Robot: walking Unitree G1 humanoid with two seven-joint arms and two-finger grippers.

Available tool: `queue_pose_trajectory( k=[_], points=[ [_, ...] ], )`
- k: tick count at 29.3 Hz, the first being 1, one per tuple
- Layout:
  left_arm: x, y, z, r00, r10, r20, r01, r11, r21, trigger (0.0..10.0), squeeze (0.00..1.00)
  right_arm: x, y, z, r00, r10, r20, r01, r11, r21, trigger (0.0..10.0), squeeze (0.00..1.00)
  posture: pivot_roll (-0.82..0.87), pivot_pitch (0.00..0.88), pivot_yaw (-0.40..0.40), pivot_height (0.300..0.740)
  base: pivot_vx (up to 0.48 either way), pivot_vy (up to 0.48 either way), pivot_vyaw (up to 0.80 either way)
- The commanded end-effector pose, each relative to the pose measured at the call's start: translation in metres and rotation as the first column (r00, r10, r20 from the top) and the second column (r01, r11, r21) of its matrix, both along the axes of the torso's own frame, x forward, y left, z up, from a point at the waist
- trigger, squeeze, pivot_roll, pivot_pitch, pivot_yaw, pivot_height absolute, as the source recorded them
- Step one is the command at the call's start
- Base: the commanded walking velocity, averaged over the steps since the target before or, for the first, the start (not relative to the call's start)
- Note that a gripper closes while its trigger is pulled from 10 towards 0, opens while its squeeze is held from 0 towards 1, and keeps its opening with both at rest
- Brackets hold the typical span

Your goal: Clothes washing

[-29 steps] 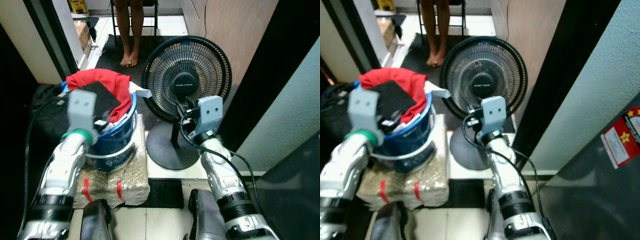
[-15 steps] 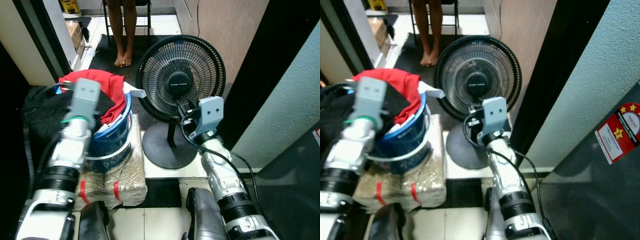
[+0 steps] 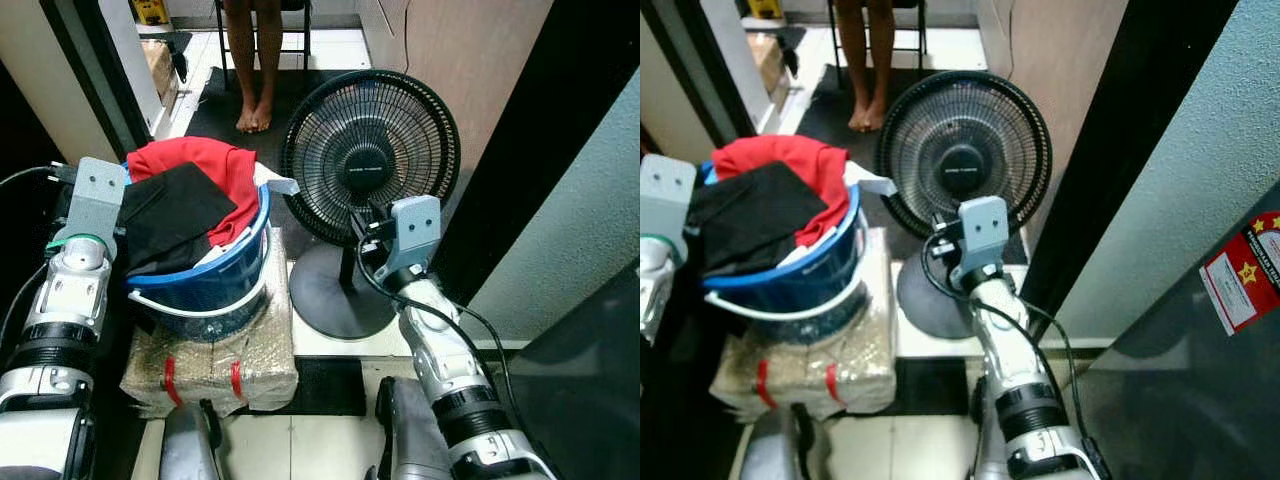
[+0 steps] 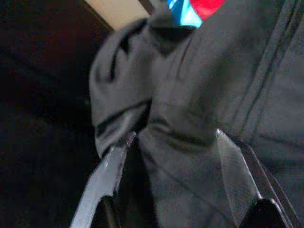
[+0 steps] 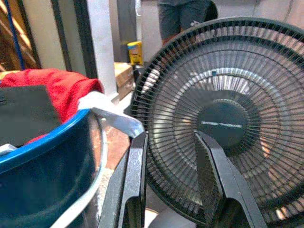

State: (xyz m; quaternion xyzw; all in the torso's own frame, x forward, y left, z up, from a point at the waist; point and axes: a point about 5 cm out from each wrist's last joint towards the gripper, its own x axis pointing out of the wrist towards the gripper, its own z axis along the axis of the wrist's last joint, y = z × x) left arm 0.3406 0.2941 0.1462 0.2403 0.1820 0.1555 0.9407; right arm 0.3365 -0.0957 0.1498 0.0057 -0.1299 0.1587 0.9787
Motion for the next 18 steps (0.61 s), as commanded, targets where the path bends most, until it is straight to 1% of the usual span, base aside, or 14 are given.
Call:
queue_pose_trajectory(
  k=[1,2,3,4,5,7,9,10,12,13,14,15,17,18],
  points=[
    [-0.015,-0.008,-0.042,0.984,-0.042,-0.175,0.016,0.989,-0.144,10.0,0.0,-0.001,0.0,-0.002,1.0,0.0,-0.005,0.0,1.0,0.0,10.0,0.0,0.02,0.018,0.021,0.395,0.0,0.0,0.0],
    [-0.015,-0.008,-0.042,0.984,-0.042,-0.175,0.016,0.989,-0.144,10.0,0.0,-0.001,0.0,-0.002,1.0,0.0,-0.005,0.0,1.0,0.0,10.0,0.0,0.02,0.018,0.021,0.395,0.0,0.0,0.0],
    [-0.015,-0.013,-0.044,0.982,-0.064,-0.178,0.032,0.984,-0.178,10.0,0.0,-0.001,0.0,-0.002,1.0,0.002,-0.005,-0.002,1.0,-0.001,10.0,0.0,0.02,0.02,0.019,0.395,0.0,0.0,0.0],
    [-0.015,-0.015,-0.044,0.981,-0.077,-0.178,0.043,0.981,-0.191,10.0,0.0,-0.001,0.0,-0.002,1.0,0.004,-0.006,-0.004,1.0,-0.002,10.0,0.0,0.02,0.02,0.019,0.395,0.0,0.0,0.0],
    [-0.015,-0.015,-0.044,0.981,-0.077,-0.178,0.043,0.981,-0.191,10.0,0.0,-0.001,0.0,-0.002,1.0,0.004,-0.006,-0.004,1.0,-0.002,10.0,0.0,0.02,0.02,0.019,0.395,0.0,0.0,0.0],
    [-0.01,-0.023,-0.045,0.98,-0.091,-0.177,0.06,0.983,-0.176,10.0,0.0,0.0,0.003,-0.001,1.0,0.01,-0.004,-0.01,1.0,-0.002,10.0,0.0,0.02,0.017,0.018,0.395,0.0,0.0,0.0],
    [-0.01,-0.023,-0.045,0.98,-0.091,-0.177,0.06,0.983,-0.176,10.0,0.0,0.0,0.003,-0.001,1.0,0.01,-0.004,-0.01,1.0,-0.002,10.0,0.0,0.02,0.017,0.018,0.395,0.0,0.0,0.0],
    [-0.006,-0.026,-0.045,0.979,-0.094,-0.18,0.068,0.986,-0.15,10.0,0.0,0.0,0.004,0.0,1.0,0.011,-0.003,-0.011,1.0,-0.002,10.0,0.0,0.02,0.017,0.019,0.395,0.0,0.0,0.0],
    [-0.006,-0.026,-0.045,0.979,-0.094,-0.18,0.068,0.986,-0.15,10.0,0.0,0.0,0.004,0.0,1.0,0.011,-0.003,-0.011,1.0,-0.002,10.0,0.0,0.02,0.017,0.019,0.395,0.0,0.0,0.0],
    [-0.003,-0.029,-0.045,0.978,-0.099,-0.181,0.078,0.99,-0.121,10.0,0.0,0.0,0.004,0.0,1.0,0.012,-0.002,-0.012,1.0,-0.001,10.0,0.0,0.02,0.016,0.021,0.395,0.0,0.0,0.0],
    [-0.003,-0.029,-0.045,0.978,-0.099,-0.181,0.078,0.99,-0.121,10.0,0.0,0.0,0.004,0.0,1.0,0.012,-0.002,-0.012,1.0,-0.001,10.0,0.0,0.02,0.016,0.021,0.395,0.0,0.0,0.0],
    [0.0,-0.031,-0.045,0.977,-0.106,-0.183,0.097,0.993,-0.06,10.0,0.0,0.0,0.004,0.0,1.0,0.01,-0.001,-0.01,1.0,-0.001,10.0,0.0,0.01,0.015,0.023,0.395,0.0,0.0,0.0],
    [0.0,-0.031,-0.045,0.977,-0.106,-0.183,0.097,0.993,-0.06,10.0,0.0,0.0,0.004,0.0,1.0,0.01,-0.001,-0.01,1.0,-0.001,10.0,0.0,0.01,0.015,0.023,0.395,0.0,0.0,0.0],
    [0.003,-0.035,-0.045,0.972,-0.139,-0.19,0.145,0.989,0.017,10.0,0.0,-0.001,0.002,-0.001,1.0,0.007,-0.001,-0.007,1.0,-0.001,10.0,0.0,0.01,0.015,0.024,0.395,0.0,0.0,0.0]
  ],
)
